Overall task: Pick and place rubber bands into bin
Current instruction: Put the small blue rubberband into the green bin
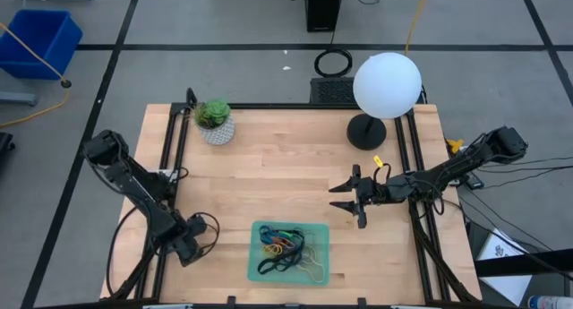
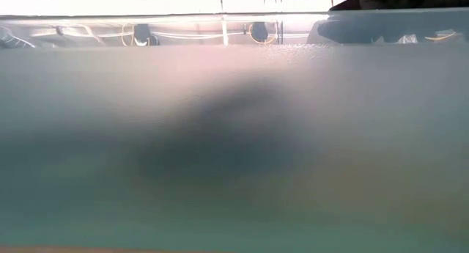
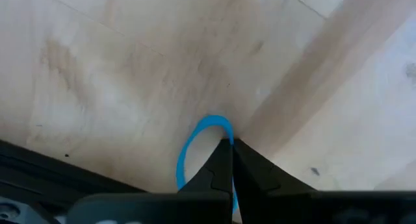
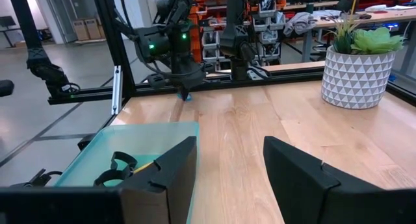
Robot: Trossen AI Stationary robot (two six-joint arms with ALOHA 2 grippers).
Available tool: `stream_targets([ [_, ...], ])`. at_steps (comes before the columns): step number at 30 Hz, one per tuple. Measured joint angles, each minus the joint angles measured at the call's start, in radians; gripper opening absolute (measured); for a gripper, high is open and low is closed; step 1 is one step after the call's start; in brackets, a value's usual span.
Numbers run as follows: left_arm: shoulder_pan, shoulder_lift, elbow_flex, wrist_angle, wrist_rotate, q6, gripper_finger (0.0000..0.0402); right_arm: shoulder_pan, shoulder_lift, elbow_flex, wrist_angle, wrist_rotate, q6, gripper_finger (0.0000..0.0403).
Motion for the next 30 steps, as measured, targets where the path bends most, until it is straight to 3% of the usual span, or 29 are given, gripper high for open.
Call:
stream_targets([
  [11, 0.044, -0.001, 0.203, 0.053, -0.061, 0.192, 0.0003, 0.000, 0.000, 0.000, -0.004, 0.000, -0.026, 0.0173],
  [21, 0.124, -0.002, 0.431, 0.328, -0.310, 0.735, 0.0007, 0.000, 0.000, 0.000, -0.008, -0.001, -0.026, 0.0175],
  [26, 0.191, 0.001, 0.568, 0.336, -0.440, 0.933, 0.0004, 0.000, 0.000, 0.000, -0.008, -0.004, -0.026, 0.0172],
  [30, 0.268, 0.046, 0.679, 0.240, -0.411, 1.055, 0.0003, 0.000, 0.000, 0.000, -0.032, -0.004, -0.027, 0.0174],
])
